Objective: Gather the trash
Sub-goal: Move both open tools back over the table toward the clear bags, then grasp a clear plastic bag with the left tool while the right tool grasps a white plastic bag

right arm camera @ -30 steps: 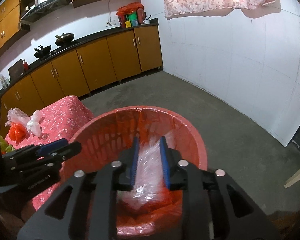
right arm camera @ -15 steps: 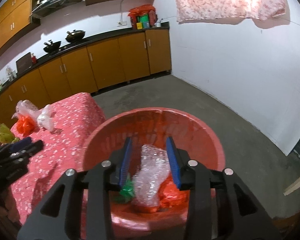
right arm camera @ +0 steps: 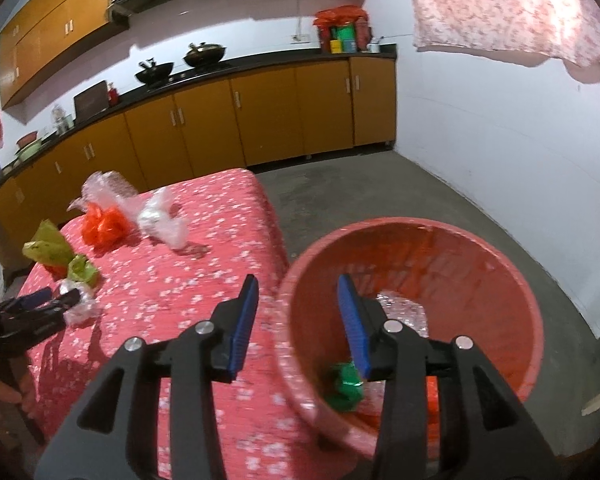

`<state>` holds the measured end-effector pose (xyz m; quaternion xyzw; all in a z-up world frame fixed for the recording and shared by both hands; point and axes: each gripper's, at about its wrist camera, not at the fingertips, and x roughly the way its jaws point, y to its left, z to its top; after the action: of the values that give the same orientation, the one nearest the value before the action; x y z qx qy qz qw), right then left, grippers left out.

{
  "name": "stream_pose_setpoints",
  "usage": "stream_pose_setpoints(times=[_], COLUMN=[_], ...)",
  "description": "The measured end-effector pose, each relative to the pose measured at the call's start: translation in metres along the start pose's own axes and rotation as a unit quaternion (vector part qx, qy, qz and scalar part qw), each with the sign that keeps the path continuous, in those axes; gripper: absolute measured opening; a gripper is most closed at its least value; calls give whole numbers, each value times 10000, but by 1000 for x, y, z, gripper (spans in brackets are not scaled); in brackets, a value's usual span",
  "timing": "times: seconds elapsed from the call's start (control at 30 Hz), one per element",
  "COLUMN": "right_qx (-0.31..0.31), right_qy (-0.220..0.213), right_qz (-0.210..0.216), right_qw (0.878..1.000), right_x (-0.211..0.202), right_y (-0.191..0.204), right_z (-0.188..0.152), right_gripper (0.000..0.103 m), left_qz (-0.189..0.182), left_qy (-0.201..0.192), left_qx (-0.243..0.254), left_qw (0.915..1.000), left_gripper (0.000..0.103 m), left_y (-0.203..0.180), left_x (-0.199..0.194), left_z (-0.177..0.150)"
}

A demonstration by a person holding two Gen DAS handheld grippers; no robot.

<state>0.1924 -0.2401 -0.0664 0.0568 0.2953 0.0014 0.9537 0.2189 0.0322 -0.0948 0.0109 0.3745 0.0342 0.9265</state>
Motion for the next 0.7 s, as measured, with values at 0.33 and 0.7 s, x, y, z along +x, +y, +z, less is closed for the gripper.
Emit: stream_pose_setpoints(times=[0.33, 0.7], right_qx=[-206, -406], right_qy=[49, 154], right_qz=[95, 416], right_qw=[9997, 9982], right_x=[6, 19], right_y=[28, 70], right_z=[7, 9], right_gripper=[41, 41], left_qz=[-282, -161], left_qy=[342, 145], left_qx=[-89, -16], left_qw=[9990, 9998], left_gripper=[33, 30], left_y=[6, 44], left_x=[19, -8], left_z=[1, -13])
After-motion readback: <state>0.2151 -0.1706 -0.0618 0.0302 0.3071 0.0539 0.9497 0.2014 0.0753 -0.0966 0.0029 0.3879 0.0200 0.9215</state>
